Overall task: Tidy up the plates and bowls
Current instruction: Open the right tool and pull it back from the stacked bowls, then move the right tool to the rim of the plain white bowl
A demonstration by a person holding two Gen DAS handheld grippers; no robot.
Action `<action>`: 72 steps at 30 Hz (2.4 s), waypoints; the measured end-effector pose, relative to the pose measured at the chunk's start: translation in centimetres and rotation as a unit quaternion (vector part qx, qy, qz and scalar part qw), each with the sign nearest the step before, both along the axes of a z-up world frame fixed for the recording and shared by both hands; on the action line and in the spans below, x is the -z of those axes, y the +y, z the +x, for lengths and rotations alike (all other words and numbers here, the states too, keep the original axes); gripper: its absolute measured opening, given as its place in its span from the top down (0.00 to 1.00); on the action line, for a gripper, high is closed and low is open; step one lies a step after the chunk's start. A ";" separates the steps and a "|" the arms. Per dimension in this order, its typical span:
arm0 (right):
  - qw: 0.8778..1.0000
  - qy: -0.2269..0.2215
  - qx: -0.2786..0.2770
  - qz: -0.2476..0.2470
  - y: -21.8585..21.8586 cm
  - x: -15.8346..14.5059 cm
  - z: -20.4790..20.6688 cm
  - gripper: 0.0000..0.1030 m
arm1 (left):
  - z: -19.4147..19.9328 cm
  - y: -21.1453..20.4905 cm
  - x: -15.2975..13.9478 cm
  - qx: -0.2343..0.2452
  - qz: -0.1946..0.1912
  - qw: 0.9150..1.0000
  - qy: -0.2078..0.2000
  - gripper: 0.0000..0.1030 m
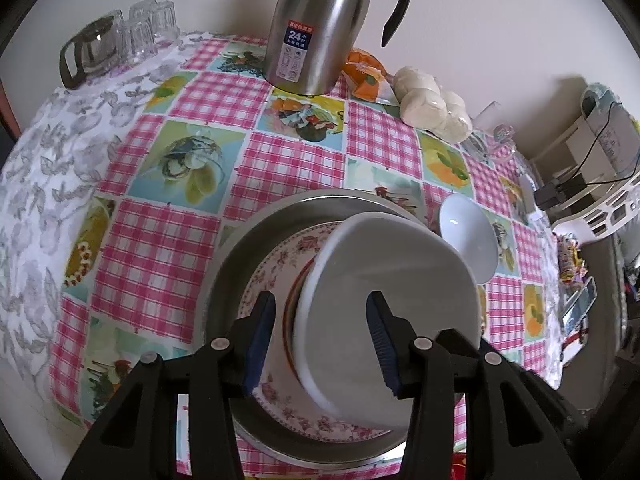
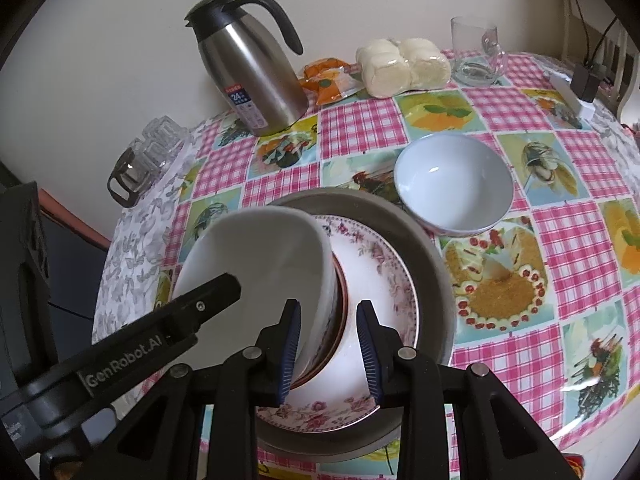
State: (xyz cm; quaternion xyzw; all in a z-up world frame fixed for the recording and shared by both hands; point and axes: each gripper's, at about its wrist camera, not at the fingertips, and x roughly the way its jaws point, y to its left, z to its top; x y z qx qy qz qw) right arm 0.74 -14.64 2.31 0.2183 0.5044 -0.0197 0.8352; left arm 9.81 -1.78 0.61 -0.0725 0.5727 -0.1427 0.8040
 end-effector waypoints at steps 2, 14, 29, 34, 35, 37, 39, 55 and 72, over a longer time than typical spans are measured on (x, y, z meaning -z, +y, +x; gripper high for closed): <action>1.000 -0.004 0.003 -0.003 -0.2 -0.3 -0.2 0.69 | -0.1 0.1 -0.3 0.000 -0.005 1.000 -0.004 0.53; 0.999 -0.012 0.009 -0.047 -0.6 -1.3 -0.5 0.37 | -0.4 1.5 -2.7 -0.032 -0.005 0.998 -0.045 0.44; 0.997 -0.024 0.003 -0.071 -0.7 -1.4 -0.5 0.09 | -0.3 2.1 -2.6 -0.050 0.039 0.996 -0.068 0.16; 0.997 -0.029 0.005 -0.073 -0.9 -1.5 -0.5 0.00 | -0.3 2.2 -2.4 -0.054 0.049 0.995 -0.065 0.07; 0.997 -0.029 0.005 -0.074 -1.0 -1.5 -0.6 0.00 | -0.3 2.2 -2.3 -0.055 0.051 0.995 -0.065 0.07; 0.997 -0.030 0.006 -0.075 -1.0 -1.5 -0.6 0.00 | -0.3 2.3 -2.4 -0.058 0.055 0.994 -0.070 0.07; 0.997 -0.030 0.007 -0.075 -1.1 -1.5 -0.6 0.00 | -0.4 2.4 -2.6 -0.061 0.058 0.994 -0.075 0.07; 0.996 -0.038 0.012 -0.074 -2.6 -2.1 -1.4 0.00 | -0.9 1.7 -3.4 -0.069 0.066 0.991 -0.092 0.07; 0.995 -0.046 0.061 -0.066 -8.1 -2.9 -3.1 0.00 | -2.3 -3.5 -5.8 -0.030 0.060 0.987 -0.148 0.07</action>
